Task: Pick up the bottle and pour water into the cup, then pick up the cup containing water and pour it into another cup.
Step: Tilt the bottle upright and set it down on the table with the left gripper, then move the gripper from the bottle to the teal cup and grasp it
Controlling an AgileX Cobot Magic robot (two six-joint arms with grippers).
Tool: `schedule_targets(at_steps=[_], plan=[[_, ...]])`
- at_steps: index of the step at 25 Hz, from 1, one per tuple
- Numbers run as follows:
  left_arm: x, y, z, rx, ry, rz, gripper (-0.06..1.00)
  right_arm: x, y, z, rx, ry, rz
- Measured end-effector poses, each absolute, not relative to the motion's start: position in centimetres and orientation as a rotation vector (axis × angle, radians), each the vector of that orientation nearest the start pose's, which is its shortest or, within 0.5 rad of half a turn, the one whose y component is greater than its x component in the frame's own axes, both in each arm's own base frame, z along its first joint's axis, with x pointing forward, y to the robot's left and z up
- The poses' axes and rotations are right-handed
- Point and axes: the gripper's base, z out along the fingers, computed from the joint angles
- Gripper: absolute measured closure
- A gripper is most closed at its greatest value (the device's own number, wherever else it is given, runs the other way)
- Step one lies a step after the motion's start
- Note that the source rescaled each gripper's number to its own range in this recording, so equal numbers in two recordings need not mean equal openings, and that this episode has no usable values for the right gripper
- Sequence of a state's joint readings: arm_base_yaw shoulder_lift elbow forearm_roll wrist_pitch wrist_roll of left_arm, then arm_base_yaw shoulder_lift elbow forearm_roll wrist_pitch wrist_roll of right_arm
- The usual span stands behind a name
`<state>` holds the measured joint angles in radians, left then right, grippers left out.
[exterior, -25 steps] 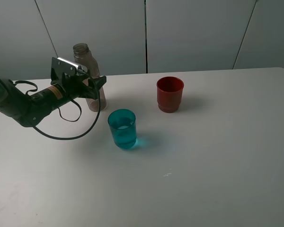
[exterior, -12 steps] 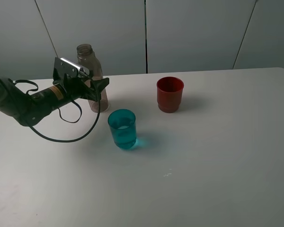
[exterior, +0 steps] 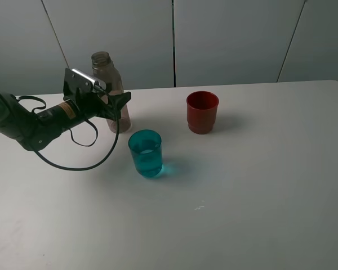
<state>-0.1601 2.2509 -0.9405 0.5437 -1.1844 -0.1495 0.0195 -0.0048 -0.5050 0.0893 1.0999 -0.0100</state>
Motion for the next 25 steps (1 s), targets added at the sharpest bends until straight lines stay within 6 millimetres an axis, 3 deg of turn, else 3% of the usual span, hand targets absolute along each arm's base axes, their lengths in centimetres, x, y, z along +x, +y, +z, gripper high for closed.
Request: schedule_targets(at_steps=[1, 2, 4, 5, 6, 11, 15, 25], plan=[[38.1, -10.6, 8.3, 0.566, 1.572, -0.483, 0.92, -0.8, 0.7, 27.6, -0.037, 2.072, 0.113], [38.1, -10.6, 8.3, 0.566, 1.571, -0.483, 0.79, -0.8, 0.7, 27.6, -0.037, 2.072, 0.113], [38.1, -10.6, 8.4, 0.562, 1.562, -0.485, 0.23, -0.8, 0.7, 27.6, -0.037, 2.072, 0.113], [38.1, -10.6, 8.4, 0.561, 1.558, -0.486, 0.08, -0.8, 0.7, 27.6, -0.037, 2.072, 0.113], [38.1, -10.6, 8.4, 0.559, 1.558, -0.486, 0.01, -0.8, 0.7, 27.6, -0.037, 2.072, 0.113], [38.2, -10.6, 9.3, 0.557, 1.536, -0.48, -0.02, -0.8, 0.7, 27.6, -0.037, 2.072, 0.113], [38.3, -10.6, 11.5, 0.558, 1.482, -0.467, -0.02, -0.8, 0.7, 27.6, -0.037, 2.072, 0.113], [37.6, -10.1, 20.4, 0.587, 1.417, -0.357, -0.02, -0.8, 0.7, 27.6, -0.037, 2.072, 0.113]])
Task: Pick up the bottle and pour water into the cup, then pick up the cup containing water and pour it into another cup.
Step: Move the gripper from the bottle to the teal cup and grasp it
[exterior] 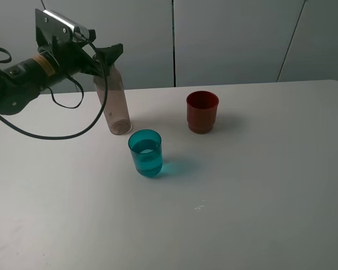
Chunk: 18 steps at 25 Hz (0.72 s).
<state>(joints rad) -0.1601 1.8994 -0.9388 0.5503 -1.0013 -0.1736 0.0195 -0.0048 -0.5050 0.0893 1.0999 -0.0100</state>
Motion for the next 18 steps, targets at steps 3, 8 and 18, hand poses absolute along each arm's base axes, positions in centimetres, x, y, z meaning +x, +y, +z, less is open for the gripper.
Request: schedule_targets(at_steps=[3, 8, 18], plan=[[36.8, -9.8, 23.6, 0.565, 1.403, -0.339, -0.03, -0.8, 0.7, 27.6, -0.037, 2.072, 0.113], [35.0, -8.8, 28.0, 0.556, 1.448, -0.229, -0.03, -0.8, 0.7, 27.6, -0.037, 2.072, 0.113], [28.6, -5.2, 35.0, 0.226, 1.732, -0.094, -0.03, -0.8, 0.7, 27.6, -0.037, 2.072, 0.113]])
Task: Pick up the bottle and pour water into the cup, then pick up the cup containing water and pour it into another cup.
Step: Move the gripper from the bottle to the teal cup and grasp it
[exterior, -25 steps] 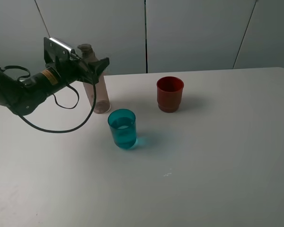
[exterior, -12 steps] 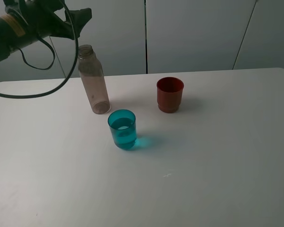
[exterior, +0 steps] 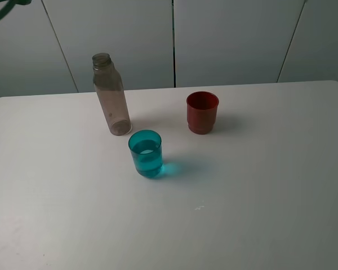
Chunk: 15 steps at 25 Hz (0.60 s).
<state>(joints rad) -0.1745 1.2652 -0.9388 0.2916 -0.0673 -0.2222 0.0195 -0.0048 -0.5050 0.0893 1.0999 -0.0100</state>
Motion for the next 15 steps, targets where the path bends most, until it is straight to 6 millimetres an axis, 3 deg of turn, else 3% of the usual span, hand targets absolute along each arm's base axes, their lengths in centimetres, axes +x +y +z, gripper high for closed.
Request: schedule_targets(at_steps=[8, 12, 15], plan=[[22.3, -1.1, 36.3, -0.007, 2.039, -0.01, -0.03, -0.8, 0.7, 27.6, -0.037, 2.072, 0.113], [18.4, 1.5, 37.1, -0.126, 2.052, 0.078, -0.03, -0.8, 0.7, 27.6, -0.037, 2.072, 0.113], [16.1, 2.1, 37.5, -0.162, 2.016, 0.106, -0.03, -0.8, 0.7, 27.6, -0.037, 2.072, 0.113]])
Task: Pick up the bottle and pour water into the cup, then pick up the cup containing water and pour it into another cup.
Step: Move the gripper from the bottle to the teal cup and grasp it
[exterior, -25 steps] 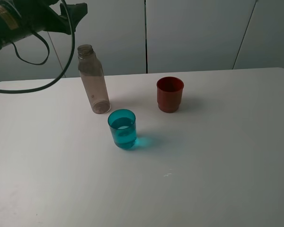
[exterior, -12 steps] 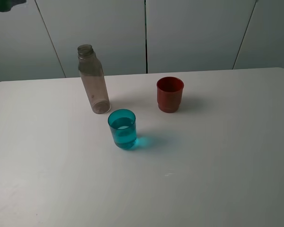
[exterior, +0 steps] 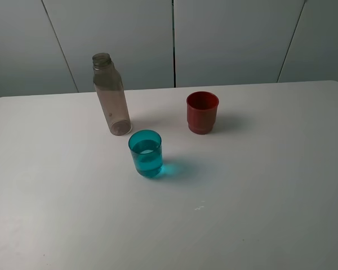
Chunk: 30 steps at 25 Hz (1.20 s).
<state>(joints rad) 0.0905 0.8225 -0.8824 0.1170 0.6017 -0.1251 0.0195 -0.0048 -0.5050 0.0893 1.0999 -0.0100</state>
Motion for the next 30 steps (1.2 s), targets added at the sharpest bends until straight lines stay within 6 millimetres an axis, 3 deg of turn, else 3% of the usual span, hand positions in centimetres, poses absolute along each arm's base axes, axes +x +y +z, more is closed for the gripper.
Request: schedule_targets(at_steps=[4, 11, 16, 20, 30], plan=[[15.5, 1.1, 36.6, -0.113, 2.029, 0.011, -0.03, -0.8, 0.7, 27.6, -0.037, 2.072, 0.113], [16.2, -2.9, 31.3, 0.259, 2.155, -0.139, -0.03, -0.8, 0.7, 27.6, -0.037, 2.072, 0.113], [17.7, -6.6, 27.1, 0.72, 2.237, -0.199, -0.05, -0.8, 0.7, 27.6, -0.037, 2.072, 0.113], [19.4, -9.3, 24.1, 1.089, 2.189, -0.231, -0.05, -0.8, 0.7, 27.6, -0.037, 2.072, 0.113], [23.3, -11.5, 16.7, 1.485, 2.075, -0.217, -0.05, -0.8, 0.7, 27.6, -0.037, 2.072, 0.113]])
